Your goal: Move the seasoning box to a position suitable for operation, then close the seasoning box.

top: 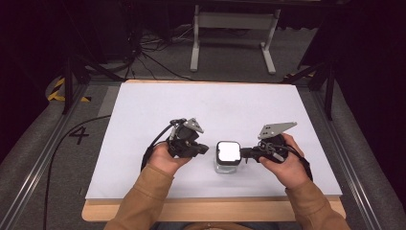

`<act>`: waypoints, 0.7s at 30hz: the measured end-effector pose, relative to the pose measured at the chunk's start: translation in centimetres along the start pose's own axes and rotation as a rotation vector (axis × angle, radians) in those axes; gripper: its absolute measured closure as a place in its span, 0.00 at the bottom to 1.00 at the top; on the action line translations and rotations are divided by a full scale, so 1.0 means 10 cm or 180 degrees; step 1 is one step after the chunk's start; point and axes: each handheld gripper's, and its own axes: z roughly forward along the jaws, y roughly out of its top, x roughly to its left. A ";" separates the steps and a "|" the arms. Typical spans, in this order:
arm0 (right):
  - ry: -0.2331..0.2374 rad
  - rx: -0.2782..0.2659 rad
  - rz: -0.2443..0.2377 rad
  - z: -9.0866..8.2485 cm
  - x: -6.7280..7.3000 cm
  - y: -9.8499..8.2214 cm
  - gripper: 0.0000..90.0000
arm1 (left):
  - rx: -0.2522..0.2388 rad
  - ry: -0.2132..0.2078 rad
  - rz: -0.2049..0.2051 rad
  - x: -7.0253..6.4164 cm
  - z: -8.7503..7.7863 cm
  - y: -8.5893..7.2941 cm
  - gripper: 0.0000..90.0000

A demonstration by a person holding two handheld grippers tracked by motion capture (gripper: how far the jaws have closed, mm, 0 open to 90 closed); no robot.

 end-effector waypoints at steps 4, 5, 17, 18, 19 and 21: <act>-0.0038 0.0007 0.0081 -0.11 -0.07 -0.04 1.00 | -0.0179 0.0097 -0.0091 0.08 -0.17 -0.03 0.99; -0.0031 0.0032 0.0092 -0.13 -0.09 -0.05 1.00 | -0.0213 0.0132 -0.0102 0.10 -0.21 -0.03 0.99; 0.0049 0.0308 0.0125 -0.11 -0.16 -0.16 1.00 | -0.0711 0.0463 -0.0437 0.34 -0.60 -0.21 0.97; 0.0066 0.0401 0.0115 -0.07 -0.17 -0.17 1.00 | -0.0711 0.0463 -0.0437 0.34 -0.60 -0.21 0.97; 0.0066 0.0401 0.0115 -0.07 -0.17 -0.17 1.00 | -0.0738 0.0472 -0.0491 0.34 -0.61 -0.21 0.97; 0.0091 0.0490 0.0127 -0.03 -0.17 -0.18 1.00 | -0.0735 0.0475 -0.0460 0.36 -0.63 -0.22 0.97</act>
